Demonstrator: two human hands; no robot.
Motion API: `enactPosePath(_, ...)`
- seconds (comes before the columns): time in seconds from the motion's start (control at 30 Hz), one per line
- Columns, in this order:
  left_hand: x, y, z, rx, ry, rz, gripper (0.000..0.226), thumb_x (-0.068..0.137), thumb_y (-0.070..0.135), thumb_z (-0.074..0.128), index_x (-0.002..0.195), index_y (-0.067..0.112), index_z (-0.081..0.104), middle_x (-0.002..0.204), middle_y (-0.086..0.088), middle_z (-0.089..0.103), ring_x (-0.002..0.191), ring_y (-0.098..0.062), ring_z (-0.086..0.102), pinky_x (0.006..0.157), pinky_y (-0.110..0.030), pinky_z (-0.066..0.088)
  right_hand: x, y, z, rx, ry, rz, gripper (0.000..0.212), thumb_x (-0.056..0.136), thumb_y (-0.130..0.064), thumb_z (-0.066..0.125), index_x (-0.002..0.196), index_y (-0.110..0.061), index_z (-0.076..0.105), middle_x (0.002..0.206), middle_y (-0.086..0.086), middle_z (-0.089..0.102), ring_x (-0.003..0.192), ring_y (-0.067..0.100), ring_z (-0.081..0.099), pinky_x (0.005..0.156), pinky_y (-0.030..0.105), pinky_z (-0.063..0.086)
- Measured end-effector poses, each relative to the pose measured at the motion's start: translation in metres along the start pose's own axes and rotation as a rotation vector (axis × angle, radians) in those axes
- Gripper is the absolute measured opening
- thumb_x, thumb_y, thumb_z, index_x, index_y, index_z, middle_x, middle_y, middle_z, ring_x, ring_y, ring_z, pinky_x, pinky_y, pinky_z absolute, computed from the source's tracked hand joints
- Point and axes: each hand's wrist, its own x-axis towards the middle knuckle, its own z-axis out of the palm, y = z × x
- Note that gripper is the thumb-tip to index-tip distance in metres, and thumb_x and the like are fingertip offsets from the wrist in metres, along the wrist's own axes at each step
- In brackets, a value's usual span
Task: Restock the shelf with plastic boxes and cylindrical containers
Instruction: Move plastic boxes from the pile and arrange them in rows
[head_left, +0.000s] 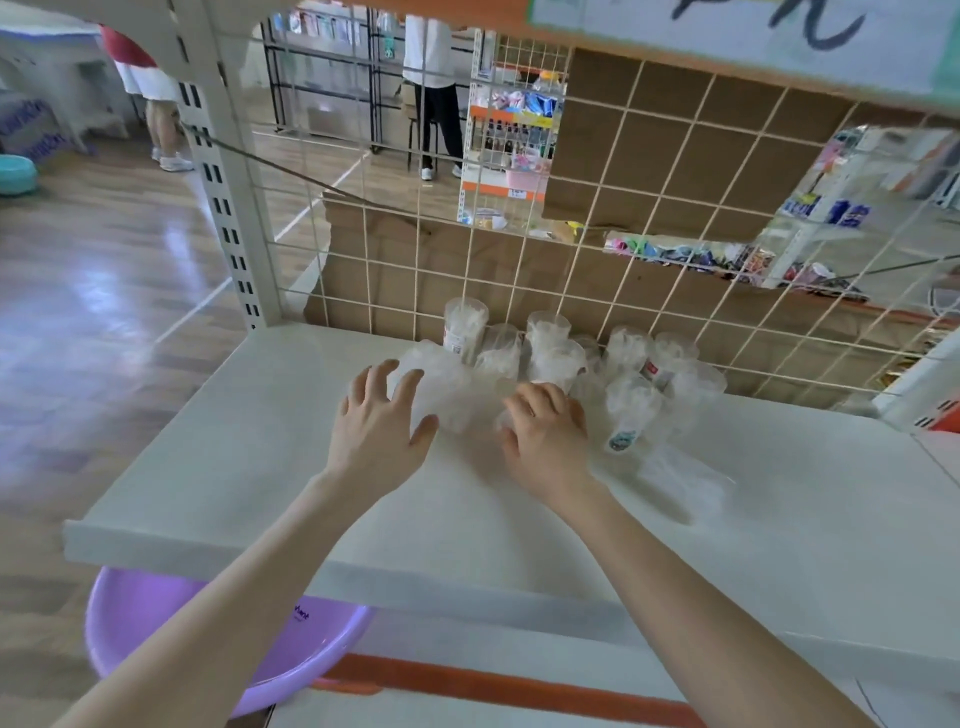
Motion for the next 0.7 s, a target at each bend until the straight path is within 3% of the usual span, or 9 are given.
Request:
enactPosePath(0.17,0.019,0.000,0.007,-0.001,-0.093,-0.068,0.062,0.090,0.040,0.048,0.144,0.022,0.024,0.152,-0.013,0.014,0.139,-0.028,0.010,0.106,-0.042,0.024,-0.006,0.014,-0.003,-0.001,0.011,0.047,0.032,0.091,-0.025,0.042,0.120,-0.015,0.053,0.135,-0.001,0.041,0.129,0.020,0.029,0.099,0.037,0.026)
enactPosePath(0.37,0.020,-0.001,0.005,-0.013,-0.094,-0.093,0.050,0.092,0.030,0.049,0.139,0.019,0.036,0.141,-0.013,0.032,0.127,-0.034,0.033,0.101,-0.040,0.029,-0.004,0.016,-0.005,0.014,0.005,0.085,0.033,0.090,-0.026,0.044,0.120,-0.014,0.053,0.134,0.001,0.041,0.127,0.022,0.031,0.097,0.036,0.026)
enactPosePath(0.5,0.013,-0.003,-0.007,-0.173,-0.044,-0.179,0.047,0.091,0.030,0.052,0.135,0.016,0.042,0.135,-0.014,0.040,0.123,-0.034,0.037,0.098,-0.038,0.031,0.003,0.010,-0.010,0.024,-0.027,0.083,0.039,0.089,-0.026,0.047,0.126,-0.015,0.047,0.132,0.002,0.041,0.126,0.024,0.028,0.101,0.039,0.023)
enactPosePath(0.6,0.005,-0.007,-0.017,-0.263,-0.019,-0.235,0.044,0.092,0.031,0.051,0.133,0.015,0.046,0.134,-0.014,0.043,0.122,-0.033,0.039,0.096,-0.036,0.032,0.007,-0.004,-0.014,0.079,-0.005,0.008,0.044,0.088,-0.024,0.050,0.131,-0.016,0.044,0.135,0.004,0.040,0.128,0.023,0.027,0.104,0.039,0.019)
enactPosePath(0.7,-0.003,-0.006,-0.027,-0.357,-0.001,-0.247,0.038,0.092,0.032,0.049,0.126,0.016,0.053,0.125,-0.012,0.052,0.109,-0.029,0.050,0.083,-0.029,0.034,0.006,-0.025,-0.020,0.246,0.050,-0.108,0.049,0.085,-0.019,0.057,0.132,-0.012,0.046,0.135,0.007,0.042,0.127,0.027,0.032,0.104,0.037,0.020)
